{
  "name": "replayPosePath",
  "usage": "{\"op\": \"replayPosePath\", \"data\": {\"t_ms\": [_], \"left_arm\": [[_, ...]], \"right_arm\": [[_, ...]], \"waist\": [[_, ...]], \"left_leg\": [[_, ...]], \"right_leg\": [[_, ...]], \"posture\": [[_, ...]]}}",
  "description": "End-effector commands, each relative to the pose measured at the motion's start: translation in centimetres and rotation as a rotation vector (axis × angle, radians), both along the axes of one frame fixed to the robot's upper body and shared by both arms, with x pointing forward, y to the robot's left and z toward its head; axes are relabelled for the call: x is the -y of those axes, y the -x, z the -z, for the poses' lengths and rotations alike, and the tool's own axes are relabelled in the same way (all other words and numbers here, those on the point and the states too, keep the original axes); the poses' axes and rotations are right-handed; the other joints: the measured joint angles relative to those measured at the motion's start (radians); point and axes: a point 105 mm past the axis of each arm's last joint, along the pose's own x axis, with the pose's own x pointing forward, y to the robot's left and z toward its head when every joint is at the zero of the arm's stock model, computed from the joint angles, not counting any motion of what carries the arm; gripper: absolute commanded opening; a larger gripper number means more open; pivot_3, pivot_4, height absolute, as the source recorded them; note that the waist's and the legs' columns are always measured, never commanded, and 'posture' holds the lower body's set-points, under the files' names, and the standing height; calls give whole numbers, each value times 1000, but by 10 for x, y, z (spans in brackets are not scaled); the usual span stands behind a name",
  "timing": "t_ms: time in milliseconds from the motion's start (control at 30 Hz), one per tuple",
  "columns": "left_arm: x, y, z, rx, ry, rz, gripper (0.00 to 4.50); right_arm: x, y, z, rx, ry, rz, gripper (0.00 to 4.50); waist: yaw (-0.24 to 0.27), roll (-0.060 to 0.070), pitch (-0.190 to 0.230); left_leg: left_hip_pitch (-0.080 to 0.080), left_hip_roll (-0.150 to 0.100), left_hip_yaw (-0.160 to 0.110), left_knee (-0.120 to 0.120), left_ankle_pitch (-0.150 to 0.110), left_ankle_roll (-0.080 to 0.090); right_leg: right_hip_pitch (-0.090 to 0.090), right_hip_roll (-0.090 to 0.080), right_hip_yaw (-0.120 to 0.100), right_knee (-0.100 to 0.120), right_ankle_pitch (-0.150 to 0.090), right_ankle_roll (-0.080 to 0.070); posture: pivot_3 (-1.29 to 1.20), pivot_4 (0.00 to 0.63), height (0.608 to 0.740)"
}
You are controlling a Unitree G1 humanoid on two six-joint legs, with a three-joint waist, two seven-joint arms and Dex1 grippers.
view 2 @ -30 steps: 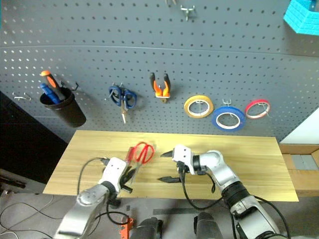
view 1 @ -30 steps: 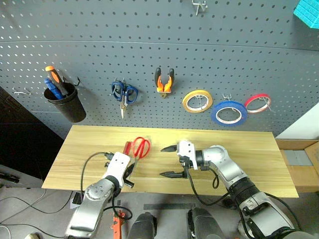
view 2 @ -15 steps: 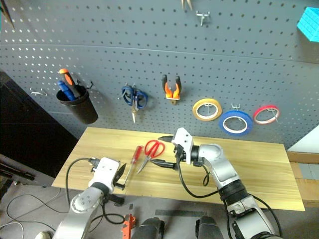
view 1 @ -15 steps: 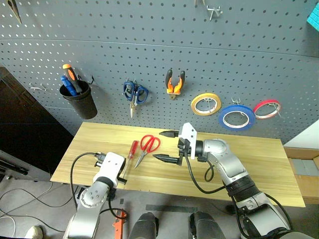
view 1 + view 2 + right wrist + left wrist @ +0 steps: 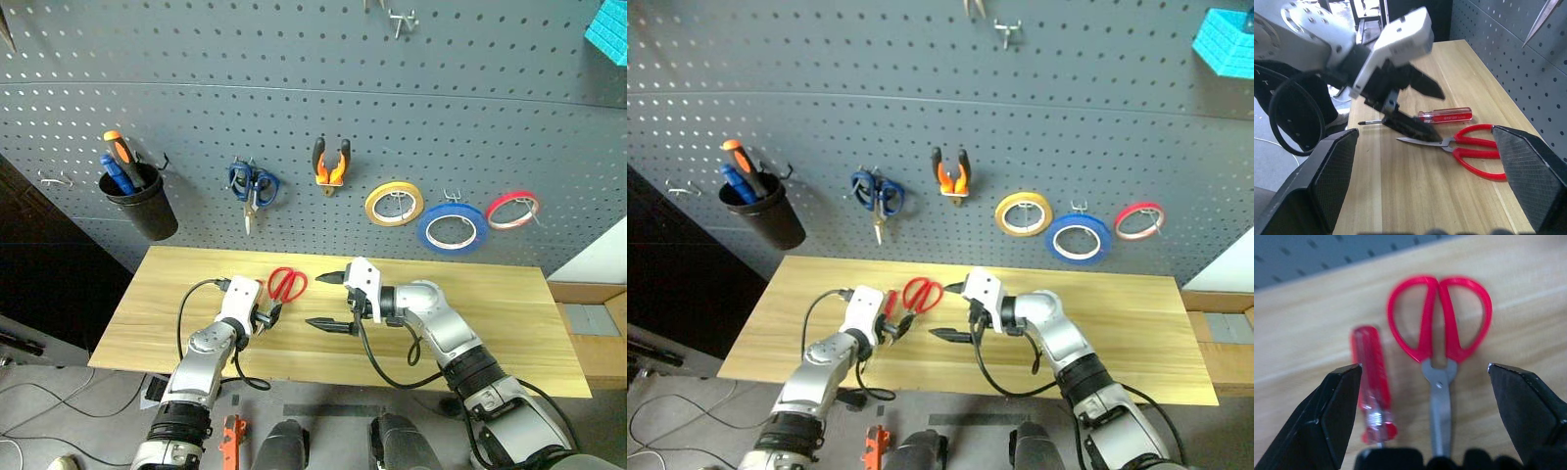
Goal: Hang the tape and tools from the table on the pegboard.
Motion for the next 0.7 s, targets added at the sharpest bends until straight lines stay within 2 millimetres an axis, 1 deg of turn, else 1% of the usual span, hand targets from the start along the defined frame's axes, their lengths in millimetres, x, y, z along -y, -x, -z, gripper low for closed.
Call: {"op": "replayPosePath", "data": {"t_ms": [33,200,367,567,700], "left_arm": [[9,-8,2,-19,40,47,4489],[13,-12,8,-53,40,78,4489],[19,-9,18,-109,50,118,4489],[27,-11,19,-125,58,150,4489],[26,-10,23,-142,46,158,4489]], "right_arm": [[-5,1,-8,37,-15,-19,4500],[-5,1,-6,31,-8,-18,4500],[-4,-1,-2,35,14,1,4500],[-1,-3,4,37,31,24,4500],[-1,-4,4,38,30,29,4500]], "waist": [[0,0,2],[-2,0,5],[-6,1,10],[-8,2,13],[-12,2,13]], "left_leg": [[0,0,0,0,0,0],[0,1,0,1,-2,4],[0,1,0,1,-2,4],[0,1,-1,1,-2,4],[1,1,-1,1,-2,4]], "right_leg": [[0,0,0,0,0,0],[0,0,0,2,0,0],[0,0,0,2,0,0],[0,0,0,3,0,0],[0,0,0,4,0,0]], "posture": [[49,202,740],[41,214,740],[35,223,740],[33,226,740],[28,226,740]]}}
